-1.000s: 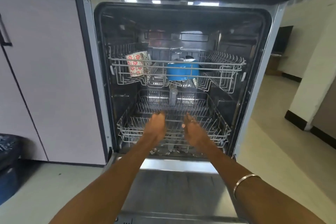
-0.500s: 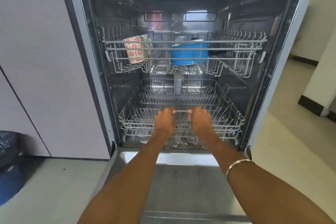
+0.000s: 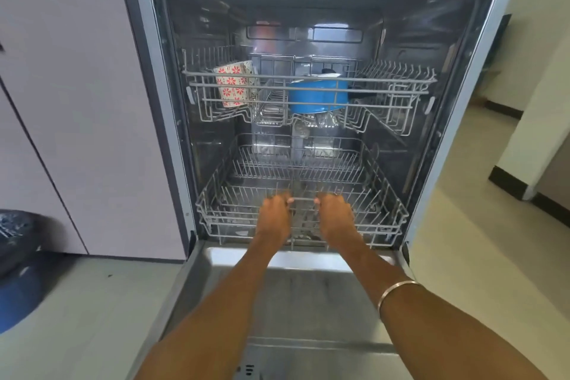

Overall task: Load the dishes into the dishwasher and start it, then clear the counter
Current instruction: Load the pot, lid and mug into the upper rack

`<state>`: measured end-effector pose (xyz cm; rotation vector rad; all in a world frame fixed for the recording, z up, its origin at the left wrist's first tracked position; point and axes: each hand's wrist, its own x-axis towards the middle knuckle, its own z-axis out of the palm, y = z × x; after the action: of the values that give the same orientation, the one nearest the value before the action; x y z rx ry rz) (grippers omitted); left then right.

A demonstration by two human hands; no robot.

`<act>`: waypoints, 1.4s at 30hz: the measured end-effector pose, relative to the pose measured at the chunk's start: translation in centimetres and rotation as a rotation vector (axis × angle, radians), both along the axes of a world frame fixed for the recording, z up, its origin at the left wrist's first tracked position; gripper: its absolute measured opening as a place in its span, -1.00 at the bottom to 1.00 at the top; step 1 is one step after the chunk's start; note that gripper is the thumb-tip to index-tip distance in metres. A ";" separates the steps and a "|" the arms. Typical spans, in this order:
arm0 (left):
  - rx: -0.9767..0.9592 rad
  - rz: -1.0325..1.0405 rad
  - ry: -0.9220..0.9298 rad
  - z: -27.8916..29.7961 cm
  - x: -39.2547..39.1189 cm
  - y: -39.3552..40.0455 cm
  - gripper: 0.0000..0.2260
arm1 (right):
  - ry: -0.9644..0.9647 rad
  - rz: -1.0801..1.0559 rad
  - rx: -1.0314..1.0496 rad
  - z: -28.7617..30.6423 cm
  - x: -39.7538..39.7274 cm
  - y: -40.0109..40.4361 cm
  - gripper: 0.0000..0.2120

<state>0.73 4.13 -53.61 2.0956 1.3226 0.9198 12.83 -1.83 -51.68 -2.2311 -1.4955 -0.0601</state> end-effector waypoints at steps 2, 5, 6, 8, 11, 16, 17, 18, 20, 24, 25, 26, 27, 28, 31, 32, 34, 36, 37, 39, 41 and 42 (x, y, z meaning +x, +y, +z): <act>-0.067 -0.015 -0.062 -0.1 -0.6 -1.1 -0.84 | -0.005 0.004 -0.035 0.2 -0.5 -1.1 -0.83; -0.065 -0.016 -0.022 -0.1 -1.5 -2.6 -0.87 | 0.020 -0.003 -0.036 0.3 -1.3 -2.7 -0.84; -0.063 -0.003 -0.007 0.1 -1.8 -3.3 -0.88 | 0.013 -0.006 -0.041 0.2 -1.6 -3.3 -0.83; -0.066 0.001 -0.004 0.2 -2.5 -4.5 -0.87 | 0.008 0.003 -0.034 0.0 -2.0 -4.4 -0.80; -0.021 -0.006 0.036 0.6 -3.3 -6.7 -0.75 | 0.016 0.007 -0.028 0.2 -2.9 -6.5 -0.78; -0.014 -0.010 0.101 1.5 -5.0 -10.8 -0.74 | 0.049 0.026 -0.008 0.5 -4.3 -10.1 -0.77; -0.024 -0.009 0.096 1.4 -5.3 -11.4 -0.75 | 0.073 0.030 0.014 0.5 -4.4 -10.8 -0.79; -0.050 -0.005 0.096 1.4 -5.7 -11.9 -0.77 | 0.093 0.041 0.022 0.4 -4.6 -11.6 -0.80; -0.111 -0.002 0.111 1.5 -6.6 -13.2 -0.79 | 0.104 0.056 -0.022 0.6 -5.5 -13.5 -0.78; -0.163 -0.052 0.168 3.2 -8.4 -16.9 -0.80 | 0.101 0.123 -0.094 2.0 -6.9 -17.3 -0.74; -0.174 -0.076 0.192 3.9 -9.0 -17.9 -0.78 | 0.133 0.125 -0.121 2.3 -7.2 -18.2 -0.72; -0.190 -0.082 0.214 4.5 -9.4 -18.8 -0.78 | 0.156 0.128 -0.148 2.4 -7.5 -19.2 -0.72; -0.203 -0.094 0.215 4.6 -10.0 -19.6 -0.77 | 0.175 0.127 -0.159 2.6 -8.0 -20.2 -0.72; -0.231 -0.108 0.198 4.7 -10.4 -20.4 -0.78 | 0.181 0.131 -0.170 2.6 -8.3 -21.2 -0.75; -0.322 -0.126 0.216 4.9 -11.9 -22.4 -0.79 | 0.249 0.147 -0.159 3.0 -9.7 -24.0 -0.78; -0.349 -0.132 0.220 5.2 -12.3 -23.2 -0.79 | 0.251 0.152 -0.167 3.2 -9.9 -24.9 -0.77; -0.416 -0.150 0.220 6.1 -13.0 -25.2 -0.82 | 0.277 0.124 -0.170 2.7 -10.4 -26.8 -0.78; -0.473 -0.140 0.237 6.6 -13.7 -26.8 -0.81 | 0.318 0.127 -0.162 2.8 -11.0 -28.6 -0.80; -0.484 -0.141 0.228 6.6 -14.0 -27.5 -0.81 | 0.353 0.119 -0.205 3.5 -11.4 -29.4 -0.80; -0.512 -0.147 0.250 6.8 -14.5 -28.8 -0.80 | 0.363 0.136 -0.263 4.7 -12.0 -30.5 -0.79; -0.528 -0.153 0.282 7.4 -14.8 -29.9 -0.76 | 0.390 0.122 -0.295 5.5 -12.4 -31.3 -0.69; -0.548 -0.161 0.282 7.6 -15.0 -30.3 -0.75 | 0.438 0.118 -0.310 5.7 -12.5 -31.8 -0.66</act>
<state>-14.29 -26.14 -46.03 1.8924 1.3274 0.1615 0.33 -33.60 -45.99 -2.1847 -1.4546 0.6946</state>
